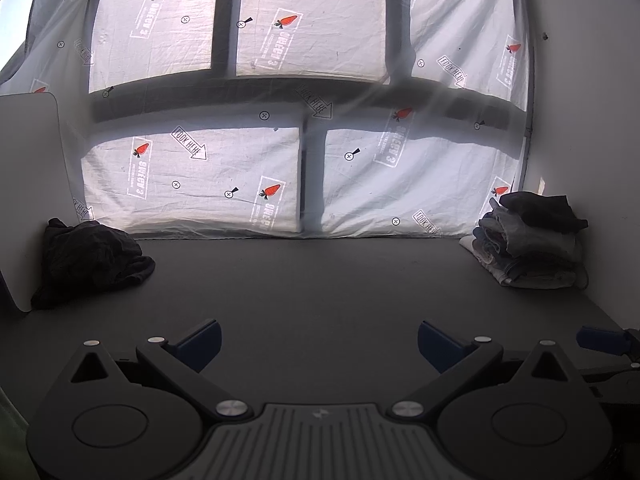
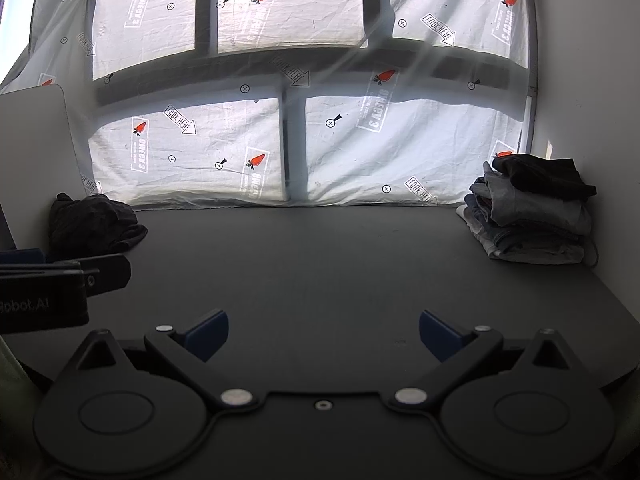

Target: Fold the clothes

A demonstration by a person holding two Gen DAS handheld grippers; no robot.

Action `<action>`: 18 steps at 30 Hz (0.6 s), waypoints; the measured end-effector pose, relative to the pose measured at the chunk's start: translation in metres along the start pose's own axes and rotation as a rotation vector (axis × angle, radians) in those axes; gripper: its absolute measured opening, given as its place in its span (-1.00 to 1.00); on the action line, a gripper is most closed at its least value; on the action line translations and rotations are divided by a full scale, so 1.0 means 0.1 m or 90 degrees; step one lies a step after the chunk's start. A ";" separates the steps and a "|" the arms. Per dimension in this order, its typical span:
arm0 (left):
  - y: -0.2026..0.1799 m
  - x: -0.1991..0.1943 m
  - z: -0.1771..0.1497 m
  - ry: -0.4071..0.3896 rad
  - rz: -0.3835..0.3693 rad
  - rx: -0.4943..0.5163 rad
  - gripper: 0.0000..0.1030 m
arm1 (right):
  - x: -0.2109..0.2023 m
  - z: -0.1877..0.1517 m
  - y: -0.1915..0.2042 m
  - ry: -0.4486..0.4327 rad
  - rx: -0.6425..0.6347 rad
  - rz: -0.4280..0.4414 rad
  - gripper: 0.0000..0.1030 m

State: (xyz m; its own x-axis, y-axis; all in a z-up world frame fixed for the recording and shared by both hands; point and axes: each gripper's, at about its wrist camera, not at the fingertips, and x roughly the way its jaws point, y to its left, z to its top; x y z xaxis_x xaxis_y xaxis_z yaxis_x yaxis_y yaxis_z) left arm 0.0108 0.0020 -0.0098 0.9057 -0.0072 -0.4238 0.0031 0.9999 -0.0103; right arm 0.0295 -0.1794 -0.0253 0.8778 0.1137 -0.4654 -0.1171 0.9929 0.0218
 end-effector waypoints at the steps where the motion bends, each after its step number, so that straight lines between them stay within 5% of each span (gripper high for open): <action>1: 0.00 0.01 0.01 0.000 0.001 0.003 1.00 | 0.01 0.01 0.00 0.001 0.002 0.001 1.00; 10: -0.06 0.29 0.07 0.017 0.009 0.011 1.00 | 0.25 0.05 -0.11 0.013 0.018 0.004 1.00; 18: -0.20 1.00 0.27 0.047 0.016 -0.018 1.00 | 0.79 0.24 -0.43 0.018 0.021 0.000 1.00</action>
State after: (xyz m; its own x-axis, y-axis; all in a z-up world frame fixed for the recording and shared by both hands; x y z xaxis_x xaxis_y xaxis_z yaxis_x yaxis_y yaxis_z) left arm 0.1127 -0.0188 -0.0277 0.8716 0.0155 -0.4899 -0.0318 0.9992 -0.0249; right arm 0.1154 -0.2125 -0.0415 0.8639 0.1135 -0.4906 -0.1016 0.9935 0.0509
